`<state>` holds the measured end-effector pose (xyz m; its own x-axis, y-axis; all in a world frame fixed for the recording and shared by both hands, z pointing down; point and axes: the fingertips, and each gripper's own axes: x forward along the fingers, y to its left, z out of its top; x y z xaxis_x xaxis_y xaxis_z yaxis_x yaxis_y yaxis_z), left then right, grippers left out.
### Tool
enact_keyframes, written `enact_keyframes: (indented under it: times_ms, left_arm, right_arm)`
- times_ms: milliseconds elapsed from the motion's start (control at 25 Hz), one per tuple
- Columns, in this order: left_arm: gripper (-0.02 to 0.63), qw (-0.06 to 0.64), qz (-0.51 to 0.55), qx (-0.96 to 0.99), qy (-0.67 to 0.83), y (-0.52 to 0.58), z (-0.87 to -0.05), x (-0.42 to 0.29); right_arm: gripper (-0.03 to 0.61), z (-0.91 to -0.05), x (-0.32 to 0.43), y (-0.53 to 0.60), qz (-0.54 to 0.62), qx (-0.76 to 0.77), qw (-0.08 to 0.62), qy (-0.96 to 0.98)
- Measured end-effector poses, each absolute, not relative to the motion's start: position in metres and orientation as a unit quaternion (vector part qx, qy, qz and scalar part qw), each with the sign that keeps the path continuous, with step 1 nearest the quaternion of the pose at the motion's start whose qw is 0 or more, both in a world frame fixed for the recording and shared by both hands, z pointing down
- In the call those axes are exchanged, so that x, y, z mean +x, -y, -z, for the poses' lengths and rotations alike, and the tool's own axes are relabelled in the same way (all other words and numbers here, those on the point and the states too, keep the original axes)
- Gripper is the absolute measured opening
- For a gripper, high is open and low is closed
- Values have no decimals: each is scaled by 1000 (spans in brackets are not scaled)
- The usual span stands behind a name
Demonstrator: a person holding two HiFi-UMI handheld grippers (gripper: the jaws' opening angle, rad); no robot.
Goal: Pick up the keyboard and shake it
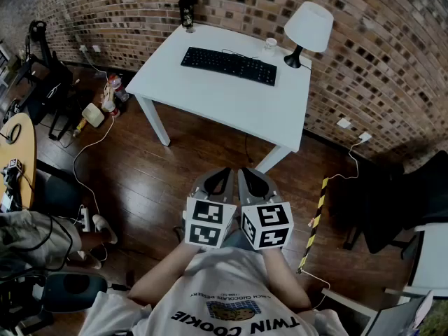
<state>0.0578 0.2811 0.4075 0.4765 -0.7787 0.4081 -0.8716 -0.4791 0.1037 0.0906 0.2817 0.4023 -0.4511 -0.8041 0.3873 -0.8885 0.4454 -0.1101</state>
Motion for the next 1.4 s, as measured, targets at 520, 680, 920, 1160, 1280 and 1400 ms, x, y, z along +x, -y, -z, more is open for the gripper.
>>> enact_keyframes:
  times_ms: [520, 680, 920, 1160, 1280, 1400]
  left_arm:
    - [6, 152, -161, 842, 492, -177, -431, 38]
    - [6, 159, -168, 841, 490, -124, -436, 43]
    - [6, 169, -183, 845, 474, -47, -437, 64]
    - [6, 151, -193, 847, 472, 19, -426, 72]
    - [6, 151, -202, 846, 469, 47, -429, 60]
    - [6, 167, -211, 851, 450, 75, -441, 46]
  right_arm:
    - [3, -430, 70, -177, -157, 494, 145, 843]
    - [3, -436, 74, -123, -167, 491, 142, 843]
    - [3, -432, 89, -45, -188, 480, 140, 845]
    - [6, -421, 111, 18, -191, 483, 141, 843]
    - [6, -420, 120, 50, -198, 486, 138, 840]
    - [8, -424, 132, 79, -208, 495, 141, 832]
